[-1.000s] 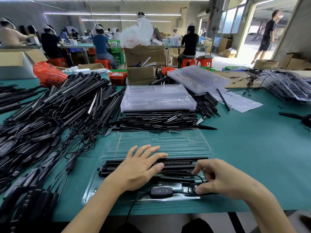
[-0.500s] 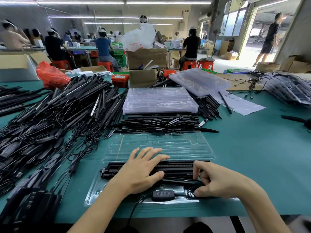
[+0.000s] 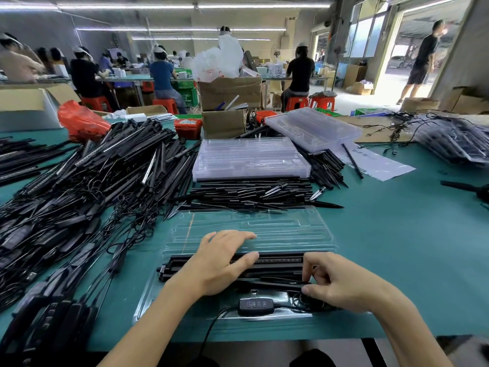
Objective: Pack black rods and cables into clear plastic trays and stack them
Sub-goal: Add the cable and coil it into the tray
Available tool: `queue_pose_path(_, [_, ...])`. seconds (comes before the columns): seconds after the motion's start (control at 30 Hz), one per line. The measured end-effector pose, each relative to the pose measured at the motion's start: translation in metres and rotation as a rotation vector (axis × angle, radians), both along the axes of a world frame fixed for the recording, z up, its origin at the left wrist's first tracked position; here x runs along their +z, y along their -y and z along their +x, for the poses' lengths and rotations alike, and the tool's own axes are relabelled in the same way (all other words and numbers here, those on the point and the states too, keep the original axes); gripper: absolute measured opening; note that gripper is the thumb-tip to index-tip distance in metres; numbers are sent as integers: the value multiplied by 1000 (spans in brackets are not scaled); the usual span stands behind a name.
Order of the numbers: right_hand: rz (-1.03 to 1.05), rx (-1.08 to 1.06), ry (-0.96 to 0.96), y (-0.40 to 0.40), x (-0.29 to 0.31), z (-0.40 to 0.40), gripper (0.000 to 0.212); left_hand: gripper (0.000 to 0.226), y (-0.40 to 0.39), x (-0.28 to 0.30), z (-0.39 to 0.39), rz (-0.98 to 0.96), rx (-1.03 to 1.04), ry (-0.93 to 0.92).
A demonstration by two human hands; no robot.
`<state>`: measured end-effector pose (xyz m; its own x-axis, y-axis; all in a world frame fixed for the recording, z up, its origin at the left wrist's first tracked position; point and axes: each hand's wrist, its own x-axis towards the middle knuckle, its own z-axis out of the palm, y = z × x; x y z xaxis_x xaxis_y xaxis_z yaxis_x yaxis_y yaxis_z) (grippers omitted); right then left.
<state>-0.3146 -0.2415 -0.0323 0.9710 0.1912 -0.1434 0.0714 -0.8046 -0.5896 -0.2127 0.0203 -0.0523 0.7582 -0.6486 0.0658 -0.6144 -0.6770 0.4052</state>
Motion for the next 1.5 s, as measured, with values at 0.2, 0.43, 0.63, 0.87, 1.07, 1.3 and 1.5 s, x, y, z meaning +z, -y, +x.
queue_pose_path(0.2, [43,12,20,3,1,3,15,34,-27,23,45,-90,549,133])
queue_pose_path(0.43, [83,19,-48,6,-2,5,18,33,-47,17,70,251,803,31])
queue_pose_path(0.63, [93,19,-54,7,-2,6,17,45,-49,20,80,0,925,-106])
queue_pose_path(0.87, [104,7,-54,8,-5,6,17,38,-53,22,84,-315,930,17])
queue_pose_path(1.07, [138,10,-38,8,-5,6,16,33,-49,20,85,-740,876,-127])
queue_pose_path(1.3, [158,7,-25,10,-8,7,18,46,-47,22,79,-1279,815,-208])
queue_pose_path(1.5, [161,28,-20,10,-7,9,20,43,-50,20,76,-1438,751,-205])
